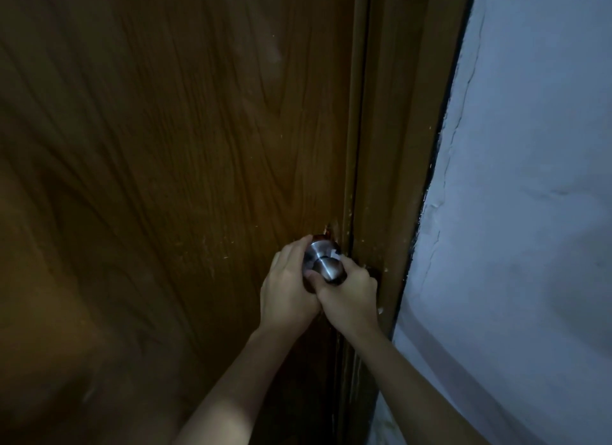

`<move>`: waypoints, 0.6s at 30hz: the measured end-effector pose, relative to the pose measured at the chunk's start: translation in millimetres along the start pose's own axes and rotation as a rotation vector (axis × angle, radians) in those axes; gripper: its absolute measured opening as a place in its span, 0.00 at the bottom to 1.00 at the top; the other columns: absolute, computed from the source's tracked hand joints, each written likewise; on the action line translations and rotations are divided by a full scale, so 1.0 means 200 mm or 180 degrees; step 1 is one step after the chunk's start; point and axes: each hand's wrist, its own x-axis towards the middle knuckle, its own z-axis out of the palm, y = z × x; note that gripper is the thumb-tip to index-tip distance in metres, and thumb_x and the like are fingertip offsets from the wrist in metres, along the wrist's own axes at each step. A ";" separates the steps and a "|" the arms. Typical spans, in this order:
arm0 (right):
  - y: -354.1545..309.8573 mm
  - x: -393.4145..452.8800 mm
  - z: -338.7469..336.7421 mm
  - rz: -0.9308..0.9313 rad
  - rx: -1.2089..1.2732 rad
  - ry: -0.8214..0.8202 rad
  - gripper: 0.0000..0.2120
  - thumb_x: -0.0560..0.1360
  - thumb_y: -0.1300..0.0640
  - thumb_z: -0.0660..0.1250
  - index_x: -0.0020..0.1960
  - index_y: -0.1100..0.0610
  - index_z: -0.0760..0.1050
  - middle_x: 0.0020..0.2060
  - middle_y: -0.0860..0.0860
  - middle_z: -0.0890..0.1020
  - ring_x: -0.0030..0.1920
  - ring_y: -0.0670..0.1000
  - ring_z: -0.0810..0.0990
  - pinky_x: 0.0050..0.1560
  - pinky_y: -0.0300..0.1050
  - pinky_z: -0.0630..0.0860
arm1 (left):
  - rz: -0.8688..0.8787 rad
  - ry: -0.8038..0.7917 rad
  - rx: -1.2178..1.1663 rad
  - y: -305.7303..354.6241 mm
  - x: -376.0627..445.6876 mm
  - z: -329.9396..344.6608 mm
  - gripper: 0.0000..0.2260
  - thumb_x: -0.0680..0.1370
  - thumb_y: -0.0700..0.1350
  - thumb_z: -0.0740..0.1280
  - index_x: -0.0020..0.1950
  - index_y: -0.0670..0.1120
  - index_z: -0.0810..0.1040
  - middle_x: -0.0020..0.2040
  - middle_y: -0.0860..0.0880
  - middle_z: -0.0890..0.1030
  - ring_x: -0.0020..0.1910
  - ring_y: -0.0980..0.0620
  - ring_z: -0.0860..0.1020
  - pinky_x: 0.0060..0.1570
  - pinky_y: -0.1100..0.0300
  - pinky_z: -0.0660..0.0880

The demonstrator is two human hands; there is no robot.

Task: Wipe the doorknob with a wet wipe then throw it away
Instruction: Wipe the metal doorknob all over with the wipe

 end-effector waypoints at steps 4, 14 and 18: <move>-0.01 0.00 0.02 -0.0707 -0.0413 0.0219 0.20 0.71 0.54 0.69 0.62 0.54 0.73 0.53 0.50 0.82 0.53 0.45 0.80 0.56 0.42 0.77 | 0.0012 -0.0026 -0.0021 -0.01 0.00 0.00 0.29 0.73 0.44 0.68 0.71 0.50 0.60 0.68 0.52 0.69 0.65 0.57 0.65 0.57 0.66 0.62; -0.05 0.00 0.03 -0.1124 -0.1011 0.0264 0.18 0.72 0.62 0.67 0.61 0.58 0.75 0.59 0.54 0.80 0.61 0.51 0.76 0.62 0.49 0.74 | 0.0274 -0.0340 -0.0195 -0.04 0.00 -0.09 0.32 0.71 0.43 0.70 0.71 0.48 0.60 0.69 0.50 0.69 0.67 0.54 0.67 0.66 0.56 0.68; -0.06 -0.05 0.06 -0.1481 -0.0742 0.0845 0.12 0.72 0.54 0.61 0.50 0.55 0.81 0.44 0.52 0.84 0.47 0.50 0.78 0.47 0.43 0.74 | 0.0456 0.0073 -0.0310 -0.06 -0.06 -0.16 0.29 0.70 0.41 0.71 0.69 0.48 0.64 0.64 0.50 0.72 0.59 0.56 0.72 0.57 0.64 0.73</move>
